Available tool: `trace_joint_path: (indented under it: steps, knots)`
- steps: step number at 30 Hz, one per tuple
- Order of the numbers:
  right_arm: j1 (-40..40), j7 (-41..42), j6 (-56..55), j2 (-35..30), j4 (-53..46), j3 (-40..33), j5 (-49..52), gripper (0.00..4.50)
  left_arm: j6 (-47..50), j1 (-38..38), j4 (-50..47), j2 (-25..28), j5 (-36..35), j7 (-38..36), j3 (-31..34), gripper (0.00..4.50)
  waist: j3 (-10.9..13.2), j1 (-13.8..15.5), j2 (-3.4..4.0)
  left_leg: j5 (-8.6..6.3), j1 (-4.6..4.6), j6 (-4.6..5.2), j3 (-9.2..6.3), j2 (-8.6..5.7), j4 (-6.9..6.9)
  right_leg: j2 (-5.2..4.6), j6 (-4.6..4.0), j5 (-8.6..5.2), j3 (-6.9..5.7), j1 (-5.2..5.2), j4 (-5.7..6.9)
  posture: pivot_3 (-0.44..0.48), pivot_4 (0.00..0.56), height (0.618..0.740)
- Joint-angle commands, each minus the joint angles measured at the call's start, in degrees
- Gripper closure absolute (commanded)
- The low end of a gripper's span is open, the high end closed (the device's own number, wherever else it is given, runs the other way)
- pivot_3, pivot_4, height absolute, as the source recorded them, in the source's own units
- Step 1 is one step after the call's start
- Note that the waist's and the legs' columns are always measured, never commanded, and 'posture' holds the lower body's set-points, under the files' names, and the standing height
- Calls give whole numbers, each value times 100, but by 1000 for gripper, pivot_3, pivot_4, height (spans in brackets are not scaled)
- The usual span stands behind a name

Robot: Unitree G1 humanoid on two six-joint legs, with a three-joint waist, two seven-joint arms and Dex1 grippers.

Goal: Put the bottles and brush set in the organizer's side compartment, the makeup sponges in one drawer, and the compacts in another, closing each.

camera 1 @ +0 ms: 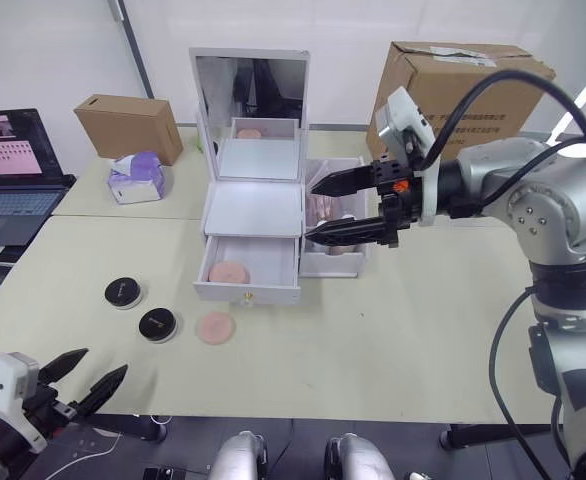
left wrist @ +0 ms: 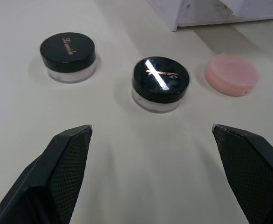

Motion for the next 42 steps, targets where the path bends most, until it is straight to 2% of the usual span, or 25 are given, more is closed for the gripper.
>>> trace_joint_path:
  steps: [1,7,10,13,16,22,27,34,37,40,42]
  knots:
    - [-316,191,340,79,123,-259,354,0,-168,363,-1119,-613,49,502,-672,56,-1,1,-2,-2,0,2,1,-1,0,-1,0,0,1,1,-1,0,150,731]
    - [-348,94,474,-18,85,-223,285,0,-232,252,-1245,-846,869,1131,-1946,56,-2,-9,-1,2,-15,10,1,-6,6,44,35,17,-3,11,14,0,150,731]
    - [-260,-118,556,-86,-94,-379,312,0,-104,-28,-1235,-698,1275,1387,-2458,56,-2,-10,0,6,-13,16,1,-4,9,51,34,17,-2,10,15,0,150,731]
    - [-211,-298,695,-79,-216,-508,402,0,138,-381,-1164,-606,1583,1765,-2695,56,-2,-9,0,5,-13,16,0,-3,9,54,35,16,-2,9,15,0,150,731]
    - [-155,-422,814,-130,-354,-586,446,0,559,-848,-1039,-728,1541,2125,-2903,56,-2,-8,0,6,-14,16,0,-3,9,53,35,16,-1,8,16,0,150,731]
    - [-178,-678,1095,-71,-550,-734,630,0,1039,-1337,-889,-742,1680,2451,-3377,56,-6,6,8,26,-13,51,0,-4,9,50,33,18,-1,11,16,0,150,731]
    - [-62,-868,1196,-170,-722,-715,609,0,1503,-1898,-824,-754,1639,2739,-3451,56,-7,45,10,24,-16,47,-1,-7,8,45,36,18,-5,14,16,0,150,731]
    - [83,-981,1285,-270,-910,-751,649,0,1817,-2370,-718,-501,1851,2805,-3715,56,-7,17,9,28,-18,54,-1,-6,9,52,34,20,-1,13,19,0,150,731]
    - [103,-1048,1291,-287,-910,-777,627,0,1857,-2330,-743,-461,1815,2787,-3667,638,-7,-2,10,28,-17,55,-1,-5,8,52,33,20,0,13,19,0,150,731]
    - [135,-1070,1252,-298,-908,-776,614,0,1927,-2252,-791,-471,1735,2824,-3529,1516,-7,-3,10,28,-16,54,-2,-4,8,51,33,20,-1,12,18,0,150,731]
    - [165,-1066,1198,-306,-890,-754,588,0,1991,-2158,-921,-511,1624,2840,-3409,1541,-7,-4,10,28,-16,54,-2,-4,8,51,33,20,0,12,16,0,150,731]
